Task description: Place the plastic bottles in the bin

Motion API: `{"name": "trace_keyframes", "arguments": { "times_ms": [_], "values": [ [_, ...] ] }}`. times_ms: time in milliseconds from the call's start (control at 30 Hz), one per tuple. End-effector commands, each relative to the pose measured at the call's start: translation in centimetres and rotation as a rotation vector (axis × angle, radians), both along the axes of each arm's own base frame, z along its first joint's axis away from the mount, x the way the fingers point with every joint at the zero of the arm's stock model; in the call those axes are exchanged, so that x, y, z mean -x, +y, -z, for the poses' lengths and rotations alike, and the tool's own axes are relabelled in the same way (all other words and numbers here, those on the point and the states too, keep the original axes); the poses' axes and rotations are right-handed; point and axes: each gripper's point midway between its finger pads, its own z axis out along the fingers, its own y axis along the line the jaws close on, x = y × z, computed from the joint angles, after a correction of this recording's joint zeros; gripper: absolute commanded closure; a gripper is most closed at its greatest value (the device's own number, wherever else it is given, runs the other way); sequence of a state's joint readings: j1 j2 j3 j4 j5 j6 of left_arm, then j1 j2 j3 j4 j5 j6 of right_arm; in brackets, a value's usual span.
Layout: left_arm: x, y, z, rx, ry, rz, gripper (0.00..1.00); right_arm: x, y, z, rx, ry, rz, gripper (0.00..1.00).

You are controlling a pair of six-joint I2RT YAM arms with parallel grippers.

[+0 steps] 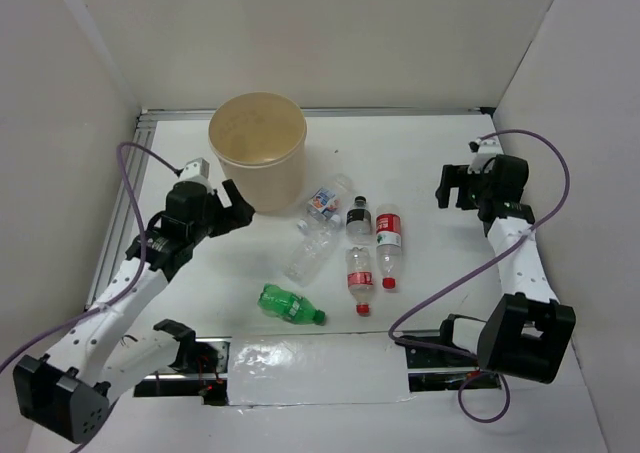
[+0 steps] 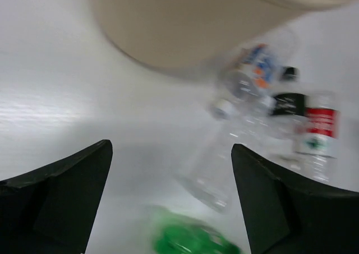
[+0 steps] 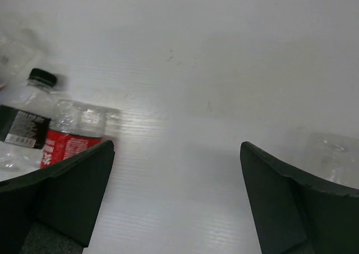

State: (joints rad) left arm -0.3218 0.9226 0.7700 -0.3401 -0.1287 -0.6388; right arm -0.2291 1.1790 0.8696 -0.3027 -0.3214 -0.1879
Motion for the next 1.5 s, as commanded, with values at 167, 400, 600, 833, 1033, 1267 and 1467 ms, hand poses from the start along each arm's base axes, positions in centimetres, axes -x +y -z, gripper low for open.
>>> {"name": "trace_keyframes", "arguments": {
  "times_ms": [167, 400, 600, 833, 1033, 1267, 1467],
  "values": [
    [7.8, -6.4, 0.7, 0.252, 0.358, -0.152, 0.0, -0.7, -0.8, -0.3, -0.059, 0.011, 0.029, 0.0],
    [10.2, -8.0, 3.4, 0.341, 0.477, -0.311, 0.0, 0.6, -0.1, 1.9, -0.055, 0.079, -0.056, 0.65],
    [12.3, -8.5, 6.0, 0.307, 0.6, -0.473, 0.0, 1.3, 0.9, 3.2, -0.096, 0.102, -0.094, 0.23],
    [14.7, -11.8, 10.6, 0.212, 0.731, -0.488, 0.0, 1.3, 1.0, 4.1, -0.101, 0.125, -0.107, 0.09],
    [13.8, -13.7, 13.8, 0.159, 0.718, -0.467, 0.23, 1.4, 1.6, 4.9, -0.134, 0.157, -0.129, 0.08],
    [13.1, -14.1, 12.6, 0.082, 0.652, -0.333, 0.78, 0.8, 2.4, 4.7, -0.202, 0.181, -0.157, 0.09],
    [12.5, -19.4, 1.4, 0.089, 0.365, 0.042, 1.0, 0.9, 5.3, 4.5, -0.236, 0.218, -0.248, 0.09]
  ]
}}
